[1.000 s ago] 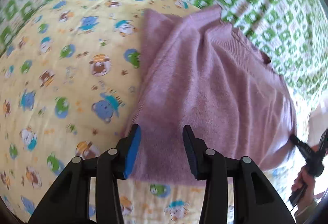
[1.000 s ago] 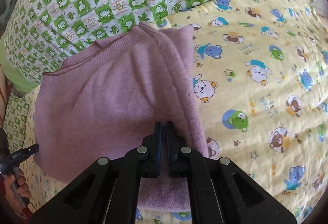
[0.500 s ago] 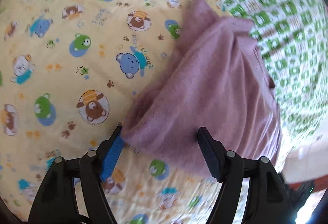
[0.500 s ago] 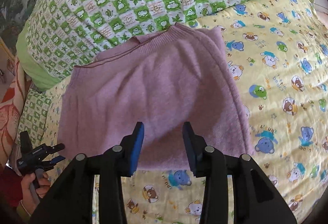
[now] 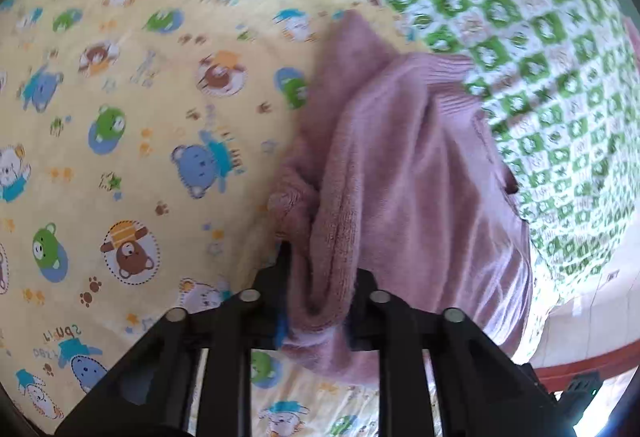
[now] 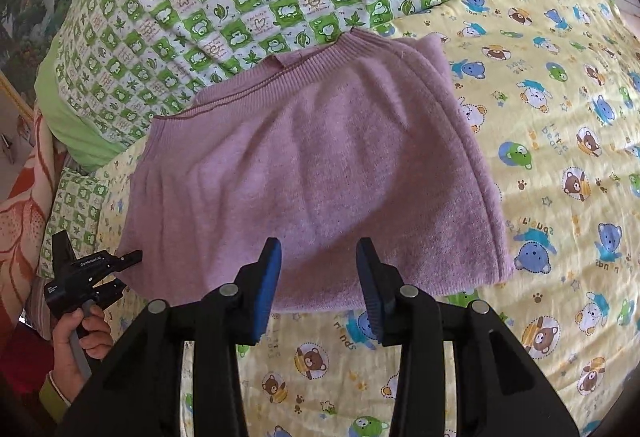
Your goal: Fold small clothes
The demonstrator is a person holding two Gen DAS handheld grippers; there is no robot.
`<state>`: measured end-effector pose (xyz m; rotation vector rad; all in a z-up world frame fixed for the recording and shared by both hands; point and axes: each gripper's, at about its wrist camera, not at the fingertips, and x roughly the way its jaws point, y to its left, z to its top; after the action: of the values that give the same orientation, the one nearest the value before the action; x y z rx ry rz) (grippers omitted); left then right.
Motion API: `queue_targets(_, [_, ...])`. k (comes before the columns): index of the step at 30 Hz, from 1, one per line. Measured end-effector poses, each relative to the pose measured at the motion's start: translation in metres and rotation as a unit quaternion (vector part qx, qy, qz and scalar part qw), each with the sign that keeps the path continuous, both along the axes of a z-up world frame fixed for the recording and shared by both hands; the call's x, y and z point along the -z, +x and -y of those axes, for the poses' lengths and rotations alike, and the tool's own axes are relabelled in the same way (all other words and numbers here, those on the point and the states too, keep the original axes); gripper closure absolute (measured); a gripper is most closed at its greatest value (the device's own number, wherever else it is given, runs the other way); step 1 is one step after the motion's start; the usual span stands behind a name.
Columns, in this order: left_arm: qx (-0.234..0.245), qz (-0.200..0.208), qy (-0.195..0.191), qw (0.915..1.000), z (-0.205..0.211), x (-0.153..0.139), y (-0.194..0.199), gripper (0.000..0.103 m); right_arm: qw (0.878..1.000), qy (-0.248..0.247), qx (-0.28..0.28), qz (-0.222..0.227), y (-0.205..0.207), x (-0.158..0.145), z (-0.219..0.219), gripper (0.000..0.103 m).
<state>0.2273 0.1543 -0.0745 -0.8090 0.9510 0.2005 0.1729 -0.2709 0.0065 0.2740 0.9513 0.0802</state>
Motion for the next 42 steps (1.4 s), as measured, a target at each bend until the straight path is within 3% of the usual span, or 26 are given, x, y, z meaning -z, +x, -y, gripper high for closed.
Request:
queue_targets(5, [0.046, 0.051, 0.027, 0.9973, 0.029, -0.036, 0.006, 0.089, 1.0, 0.004, 0.001, 0.005, 0.002, -0.003, 0.002, 0.063])
queue_targets(12, [0.145, 0.096, 0.045, 0.9837, 0.096, -0.072, 0.03, 0.089, 1.0, 0.018, 0.002, 0.004, 0.003, -0.001, 0.006, 0.063])
queue_targets(22, [0.259, 0.08, 0.061, 0.9607, 0.177, -0.05, 0.043, 0.091, 0.999, 0.04, -0.005, 0.006, 0.019, -0.004, 0.015, 0.063])
queue_targets(31, [0.269, 0.06, 0.045, 0.9602, 0.179, -0.028, 0.047, 0.09, 0.994, 0.08, -0.071, -0.016, 0.071, 0.003, -0.014, 0.063])
queue_targets(35, [0.265, 0.06, 0.035, 0.9616, 0.17, -0.026, 0.046, 0.09, 0.987, 0.12, -0.108, -0.02, 0.107, 0.006, -0.037, 0.053])
queue_targets(40, [0.263, 0.058, 0.032, 0.9625, 0.166, -0.024, 0.046, 0.09, 0.976, 0.157, -0.146, -0.03, 0.145, 0.013, -0.066, 0.052])
queue_targets(42, [0.262, 0.058, 0.033, 0.9627, 0.167, -0.023, 0.047, 0.09, 0.971, 0.174, -0.158, -0.034, 0.154, 0.016, -0.077, 0.047])
